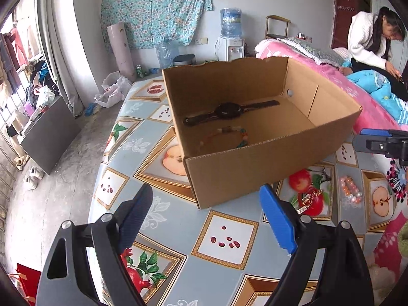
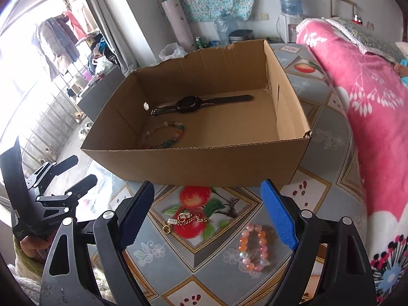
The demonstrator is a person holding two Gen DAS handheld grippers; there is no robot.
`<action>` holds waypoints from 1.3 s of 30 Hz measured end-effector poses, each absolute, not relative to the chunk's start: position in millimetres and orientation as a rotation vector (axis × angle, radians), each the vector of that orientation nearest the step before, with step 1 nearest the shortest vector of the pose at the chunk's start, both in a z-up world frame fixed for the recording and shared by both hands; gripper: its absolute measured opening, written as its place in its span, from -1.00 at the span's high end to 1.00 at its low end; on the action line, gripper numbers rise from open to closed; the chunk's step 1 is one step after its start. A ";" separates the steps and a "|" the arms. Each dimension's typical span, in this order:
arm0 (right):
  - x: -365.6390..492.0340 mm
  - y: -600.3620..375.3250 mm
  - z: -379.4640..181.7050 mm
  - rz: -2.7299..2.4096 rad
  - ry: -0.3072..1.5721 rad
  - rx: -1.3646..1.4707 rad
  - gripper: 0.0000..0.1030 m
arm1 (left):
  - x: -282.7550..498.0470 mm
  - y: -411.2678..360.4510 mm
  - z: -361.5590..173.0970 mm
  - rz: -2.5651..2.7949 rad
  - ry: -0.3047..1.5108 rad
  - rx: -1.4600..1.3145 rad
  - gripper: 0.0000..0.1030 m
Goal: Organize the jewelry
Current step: 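Withdraw both tools and move toward the pink-orange bead bracelet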
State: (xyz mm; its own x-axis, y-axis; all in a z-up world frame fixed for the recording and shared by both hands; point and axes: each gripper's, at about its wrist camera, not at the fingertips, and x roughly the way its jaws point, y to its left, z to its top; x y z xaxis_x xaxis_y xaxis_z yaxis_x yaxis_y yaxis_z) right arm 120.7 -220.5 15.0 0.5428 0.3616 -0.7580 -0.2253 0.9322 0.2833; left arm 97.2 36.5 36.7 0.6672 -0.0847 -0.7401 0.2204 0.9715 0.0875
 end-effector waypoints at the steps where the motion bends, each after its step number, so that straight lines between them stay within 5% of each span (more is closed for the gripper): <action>1: 123.3 -219.0 12.9 0.352 0.945 0.152 -0.58 | 98.8 34.5 34.7 -0.166 0.826 0.189 -0.62; 39: 126.5 -251.7 13.6 0.339 0.901 0.228 -0.61 | 111.8 25.1 17.9 -0.212 0.784 0.159 -0.65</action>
State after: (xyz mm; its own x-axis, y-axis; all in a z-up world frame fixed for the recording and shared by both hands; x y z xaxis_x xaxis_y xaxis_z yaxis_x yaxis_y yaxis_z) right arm 126.5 -251.7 13.6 0.5731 0.3812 -0.7255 -0.1918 0.9230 0.3335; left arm 111.8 25.1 17.9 0.6888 -0.1300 -0.7132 0.2475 0.9668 0.0628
